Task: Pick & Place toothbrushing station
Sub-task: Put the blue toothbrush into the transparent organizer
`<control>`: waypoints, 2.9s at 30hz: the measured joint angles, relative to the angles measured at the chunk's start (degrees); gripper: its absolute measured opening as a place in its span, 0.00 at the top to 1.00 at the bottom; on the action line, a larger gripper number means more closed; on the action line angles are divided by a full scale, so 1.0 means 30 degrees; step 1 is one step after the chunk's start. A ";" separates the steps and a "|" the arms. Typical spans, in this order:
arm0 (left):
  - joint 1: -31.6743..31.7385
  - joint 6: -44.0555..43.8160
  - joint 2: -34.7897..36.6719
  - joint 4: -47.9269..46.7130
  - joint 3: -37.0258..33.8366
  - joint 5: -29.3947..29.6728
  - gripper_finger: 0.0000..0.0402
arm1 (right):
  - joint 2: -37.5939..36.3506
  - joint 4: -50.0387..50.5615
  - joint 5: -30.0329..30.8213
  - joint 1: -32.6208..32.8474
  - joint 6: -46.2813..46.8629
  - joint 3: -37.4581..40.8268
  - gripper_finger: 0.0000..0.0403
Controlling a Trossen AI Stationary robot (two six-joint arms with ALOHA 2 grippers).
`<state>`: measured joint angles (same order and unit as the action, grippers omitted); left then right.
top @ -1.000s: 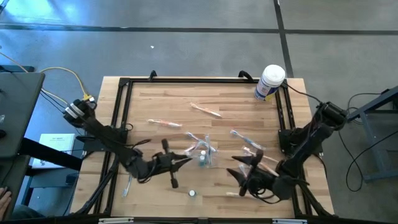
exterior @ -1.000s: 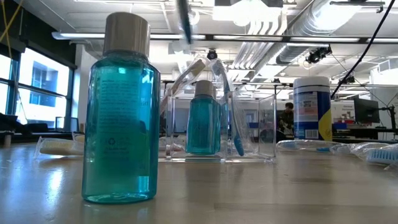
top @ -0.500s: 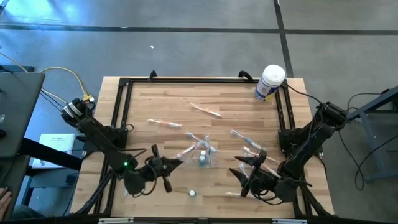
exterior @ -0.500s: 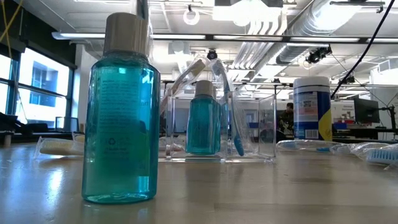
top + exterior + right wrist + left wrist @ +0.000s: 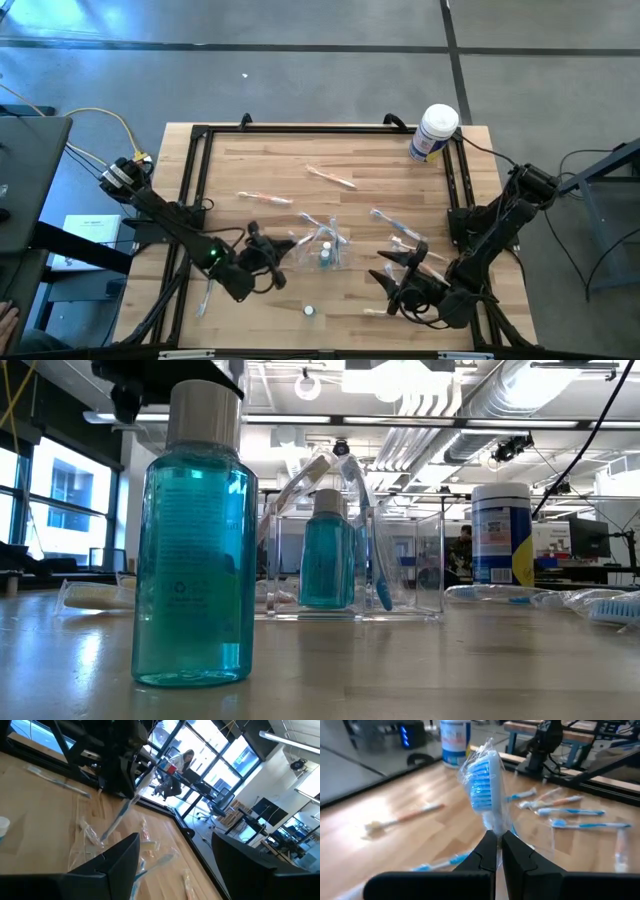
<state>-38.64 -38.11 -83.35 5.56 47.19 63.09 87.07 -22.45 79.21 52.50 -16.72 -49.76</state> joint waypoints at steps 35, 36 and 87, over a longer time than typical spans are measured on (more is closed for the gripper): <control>0.1627 -0.2822 -0.1770 0.0984 -0.0199 -0.6017 0.75 | 0.0000 0.0013 -0.0032 -0.0541 0.0223 0.0000 0.40; 0.1627 -0.2820 -0.1770 0.0983 -0.0199 -0.6017 0.75 | 0.0000 0.0013 -0.0028 -0.0541 0.0223 0.0000 0.40; -0.1054 0.1536 0.4025 -0.2701 -0.0199 -0.4924 0.74 | -0.0736 2.1832 -1.0109 -0.4159 2.1724 0.0000 0.40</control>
<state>-41.80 -33.51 -71.28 -2.55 46.59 48.31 84.86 43.04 48.89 40.02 48.45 -49.76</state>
